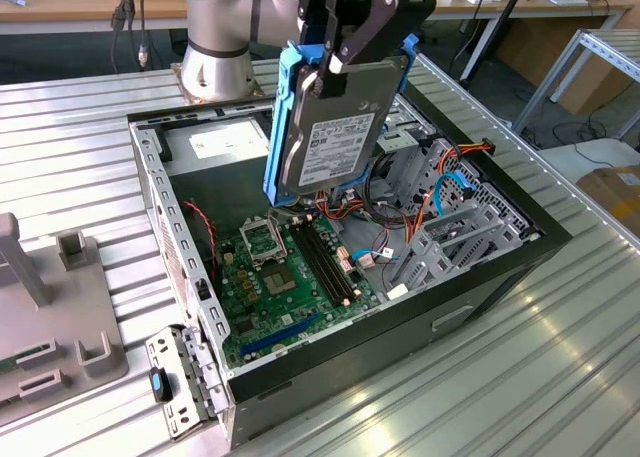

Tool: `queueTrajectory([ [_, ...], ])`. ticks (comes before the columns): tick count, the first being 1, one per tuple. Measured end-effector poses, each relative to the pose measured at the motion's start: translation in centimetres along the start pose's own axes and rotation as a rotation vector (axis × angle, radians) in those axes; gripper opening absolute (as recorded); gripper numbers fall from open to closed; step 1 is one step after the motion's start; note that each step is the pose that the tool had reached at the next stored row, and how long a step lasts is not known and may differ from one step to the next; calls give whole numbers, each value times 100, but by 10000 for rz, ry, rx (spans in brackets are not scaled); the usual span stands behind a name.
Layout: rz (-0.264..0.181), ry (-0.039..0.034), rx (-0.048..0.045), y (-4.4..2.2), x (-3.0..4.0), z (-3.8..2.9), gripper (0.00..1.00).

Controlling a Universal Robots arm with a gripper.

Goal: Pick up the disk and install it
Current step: 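Pick up the disk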

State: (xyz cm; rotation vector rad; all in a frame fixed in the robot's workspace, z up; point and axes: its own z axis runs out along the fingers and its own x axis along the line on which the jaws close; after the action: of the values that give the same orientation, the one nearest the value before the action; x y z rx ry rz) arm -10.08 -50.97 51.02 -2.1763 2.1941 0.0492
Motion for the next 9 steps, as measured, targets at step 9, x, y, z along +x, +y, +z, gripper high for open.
queueTrajectory([
  [9, 0, 1, -1, -241, 58, 2, 36],
])
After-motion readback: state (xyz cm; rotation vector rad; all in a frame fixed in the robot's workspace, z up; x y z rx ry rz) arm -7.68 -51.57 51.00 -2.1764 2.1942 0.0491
